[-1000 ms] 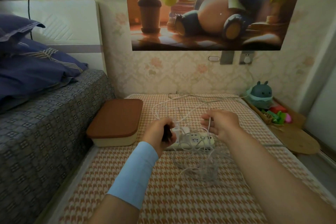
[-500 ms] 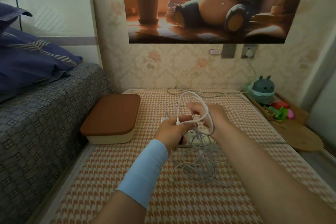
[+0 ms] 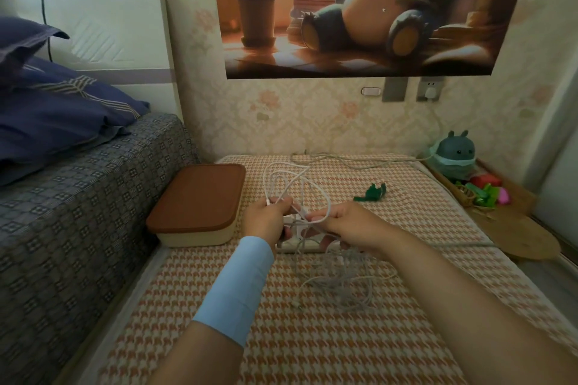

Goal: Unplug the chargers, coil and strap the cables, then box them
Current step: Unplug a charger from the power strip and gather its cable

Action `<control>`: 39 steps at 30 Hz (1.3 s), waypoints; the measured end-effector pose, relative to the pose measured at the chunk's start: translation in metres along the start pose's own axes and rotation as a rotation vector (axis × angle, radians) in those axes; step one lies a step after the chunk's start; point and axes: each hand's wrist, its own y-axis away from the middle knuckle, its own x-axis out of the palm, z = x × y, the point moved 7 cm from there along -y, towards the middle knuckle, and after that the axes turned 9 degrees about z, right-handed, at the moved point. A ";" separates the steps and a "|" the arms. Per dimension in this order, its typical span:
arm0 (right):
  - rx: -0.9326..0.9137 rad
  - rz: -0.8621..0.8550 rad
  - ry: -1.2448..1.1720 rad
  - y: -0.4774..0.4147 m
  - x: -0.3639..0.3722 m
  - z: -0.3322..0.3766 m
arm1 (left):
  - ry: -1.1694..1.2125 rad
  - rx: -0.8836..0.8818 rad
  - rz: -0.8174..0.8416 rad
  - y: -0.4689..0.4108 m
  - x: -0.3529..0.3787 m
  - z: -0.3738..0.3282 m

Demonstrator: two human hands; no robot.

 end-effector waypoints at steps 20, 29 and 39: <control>0.082 -0.090 0.685 -0.005 0.002 0.013 | 0.469 -0.204 0.108 0.013 -0.024 0.016; 0.143 0.234 0.097 -0.010 0.056 0.009 | -0.015 -0.365 0.000 0.028 -0.089 0.041; 0.083 0.085 0.559 -0.036 0.072 0.012 | -1.209 -0.512 0.187 0.043 -0.124 0.040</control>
